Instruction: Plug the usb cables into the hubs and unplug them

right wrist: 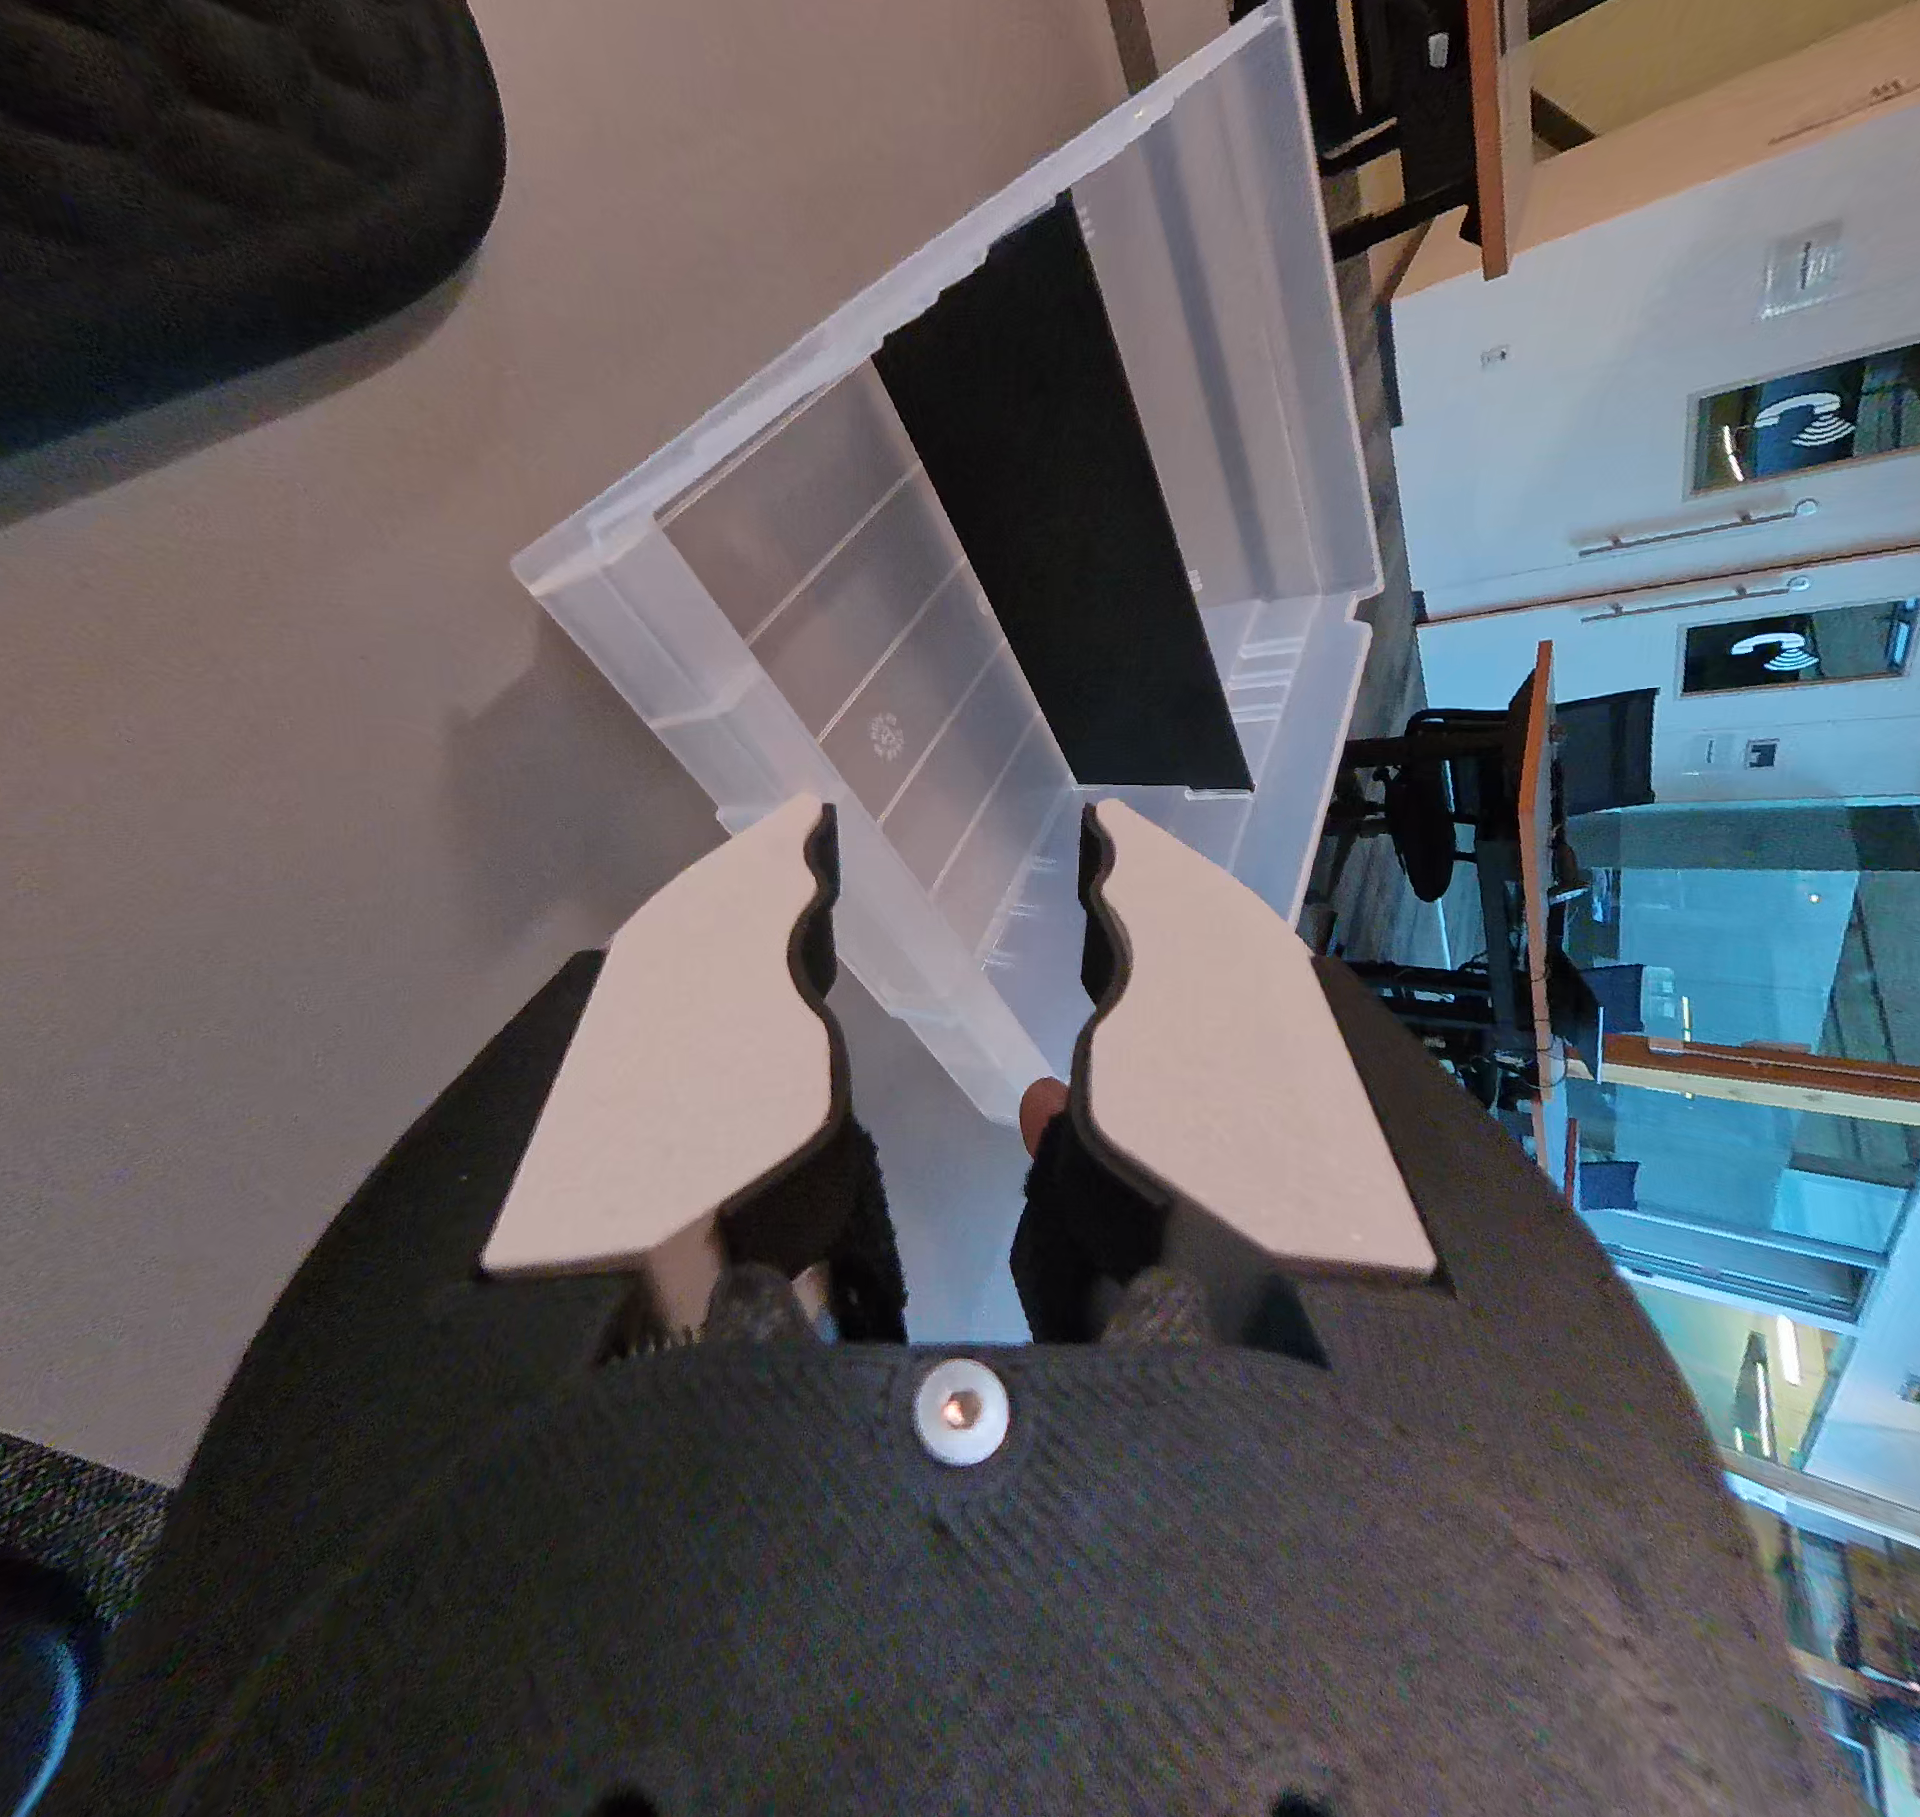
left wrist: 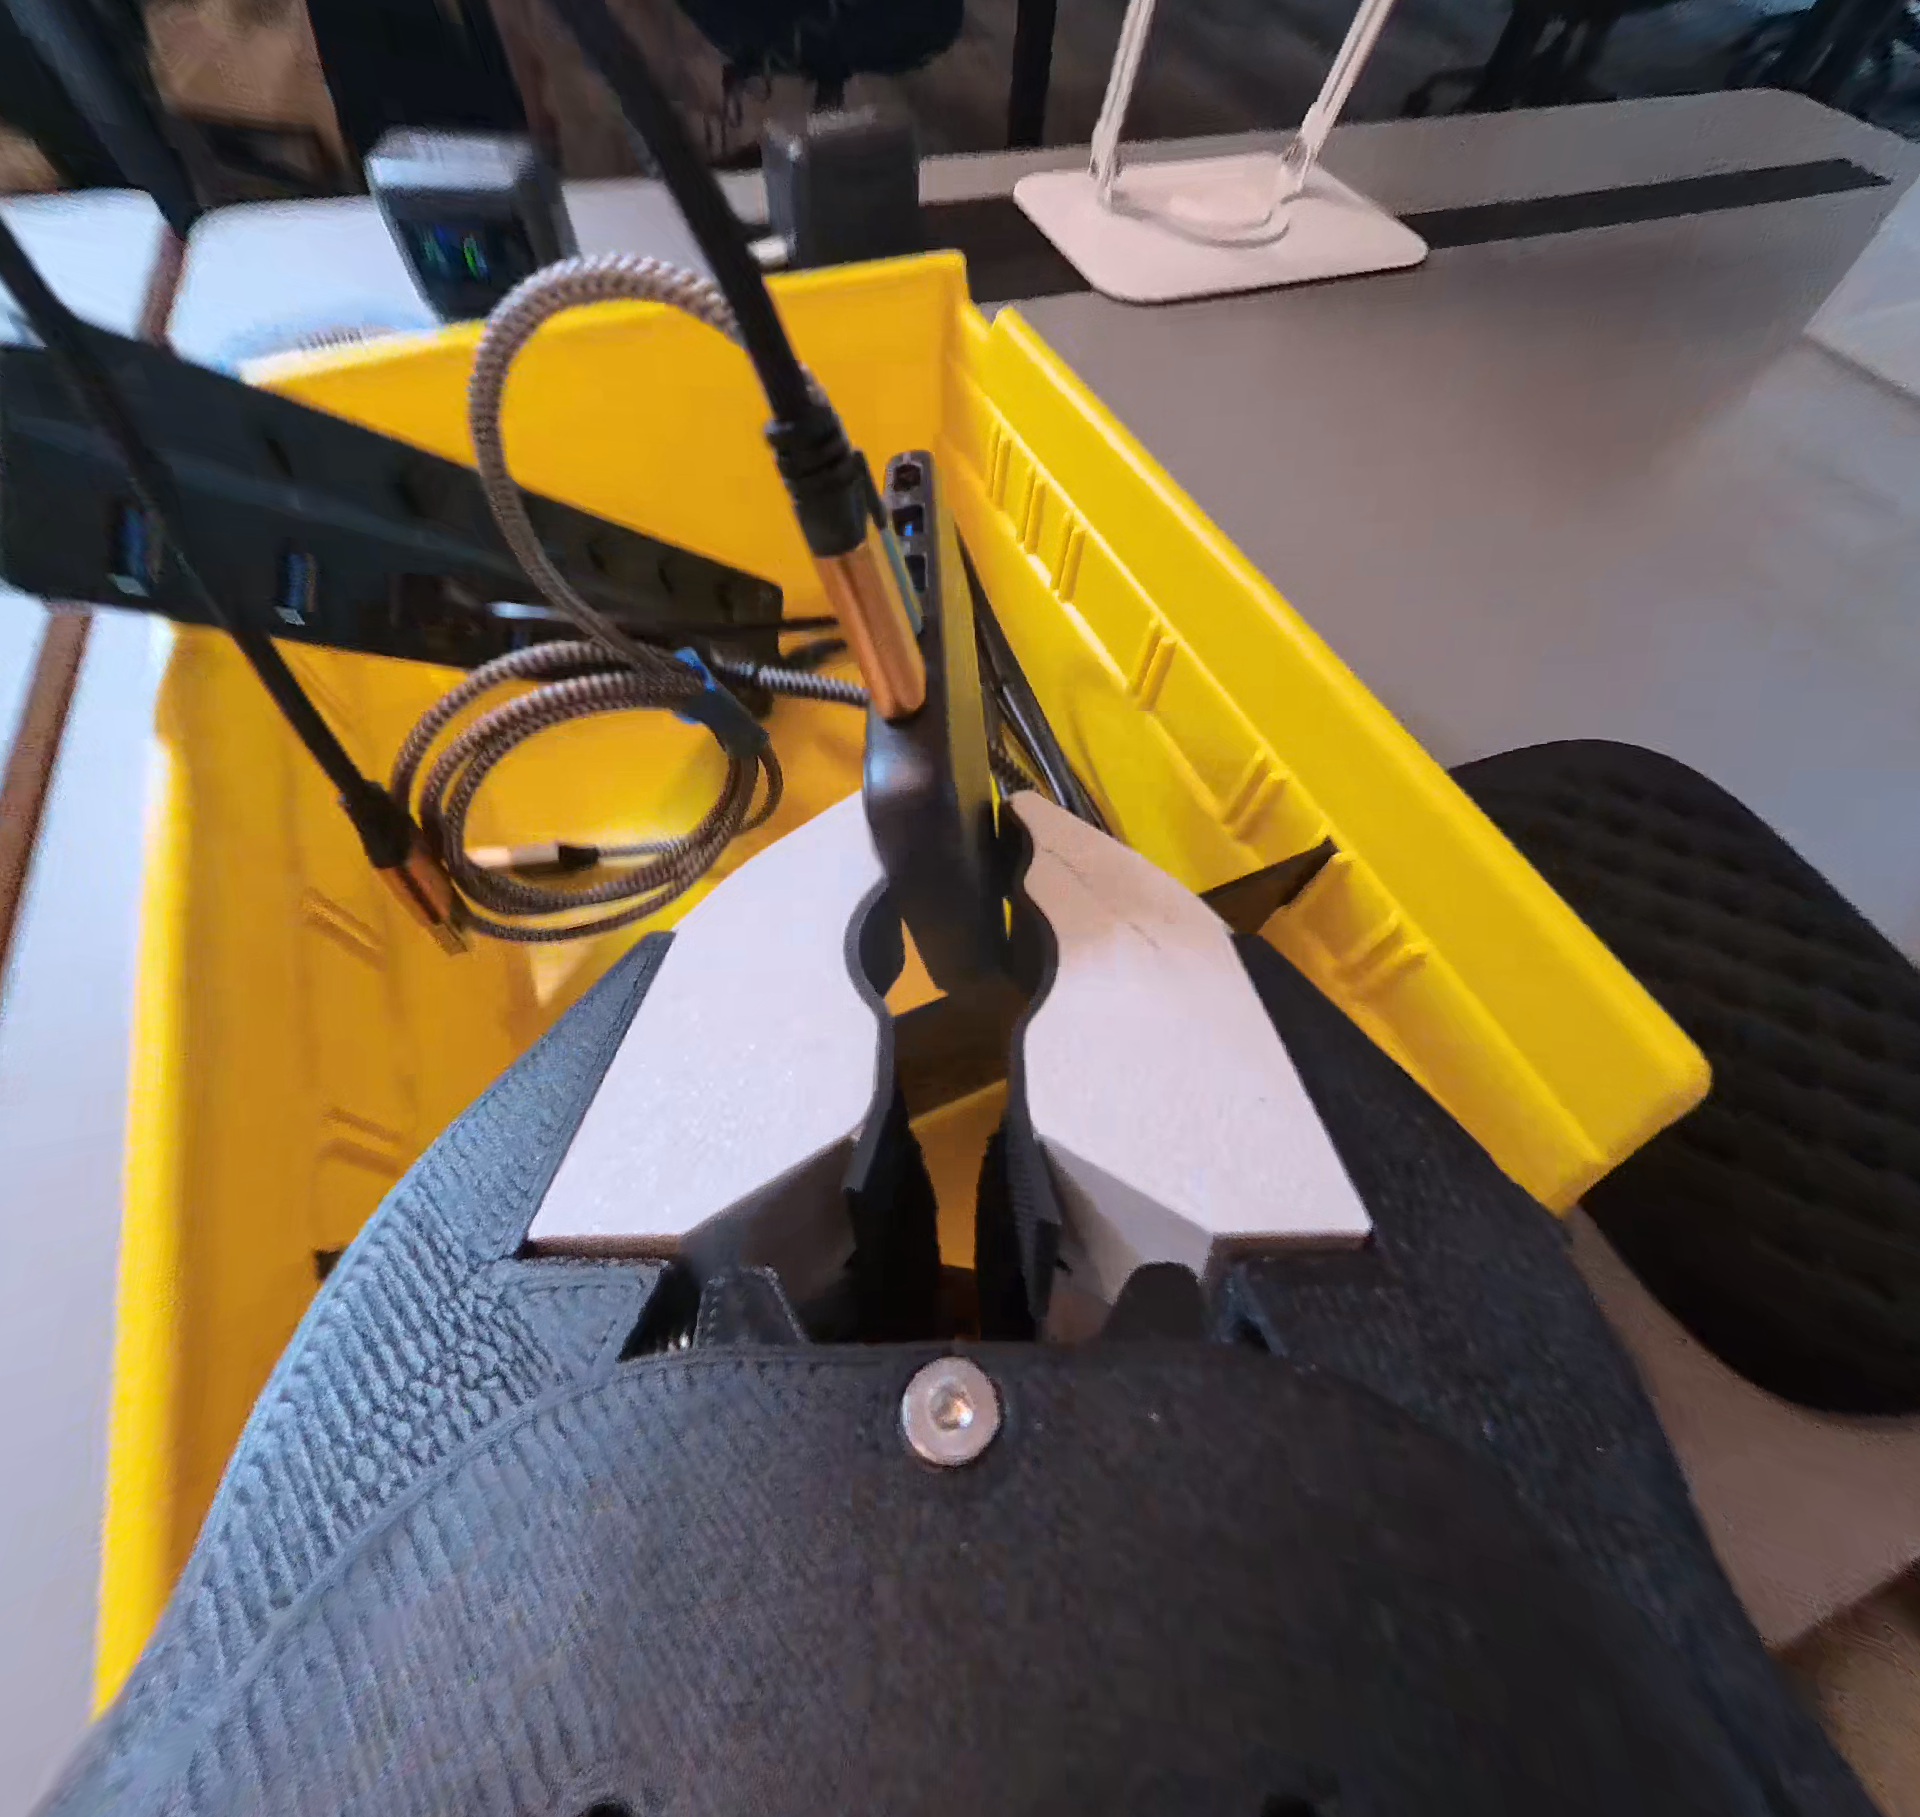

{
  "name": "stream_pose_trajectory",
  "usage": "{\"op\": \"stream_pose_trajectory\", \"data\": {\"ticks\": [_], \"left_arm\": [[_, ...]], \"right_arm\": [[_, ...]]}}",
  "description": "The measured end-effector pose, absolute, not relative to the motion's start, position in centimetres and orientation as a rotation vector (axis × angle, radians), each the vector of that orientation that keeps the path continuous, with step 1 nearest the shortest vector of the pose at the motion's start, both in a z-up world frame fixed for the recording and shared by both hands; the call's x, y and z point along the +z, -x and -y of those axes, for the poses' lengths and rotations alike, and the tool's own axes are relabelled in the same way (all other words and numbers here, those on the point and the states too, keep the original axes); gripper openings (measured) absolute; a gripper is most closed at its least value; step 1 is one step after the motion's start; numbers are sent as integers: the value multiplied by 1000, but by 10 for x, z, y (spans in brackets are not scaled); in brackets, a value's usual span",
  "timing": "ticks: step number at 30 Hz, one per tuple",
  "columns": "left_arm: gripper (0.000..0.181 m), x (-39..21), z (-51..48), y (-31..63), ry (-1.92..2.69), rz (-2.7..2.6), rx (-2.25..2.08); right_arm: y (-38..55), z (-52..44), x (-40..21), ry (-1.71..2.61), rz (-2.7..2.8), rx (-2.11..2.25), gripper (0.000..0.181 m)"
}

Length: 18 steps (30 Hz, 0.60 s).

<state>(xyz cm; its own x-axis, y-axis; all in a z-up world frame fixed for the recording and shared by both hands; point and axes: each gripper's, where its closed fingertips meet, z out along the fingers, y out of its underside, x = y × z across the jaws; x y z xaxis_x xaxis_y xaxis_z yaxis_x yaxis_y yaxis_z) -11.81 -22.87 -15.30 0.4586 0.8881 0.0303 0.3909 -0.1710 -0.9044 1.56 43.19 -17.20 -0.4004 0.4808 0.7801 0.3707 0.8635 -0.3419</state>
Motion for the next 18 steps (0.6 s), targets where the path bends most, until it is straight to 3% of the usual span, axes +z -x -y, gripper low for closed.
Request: {"op": "stream_pose_trajectory", "data": {"ticks": [18], "left_arm": [[12,-8,190,84,1614,397,1780]], "right_arm": [[-7,-409,-152,511,1964,184,42]]}}
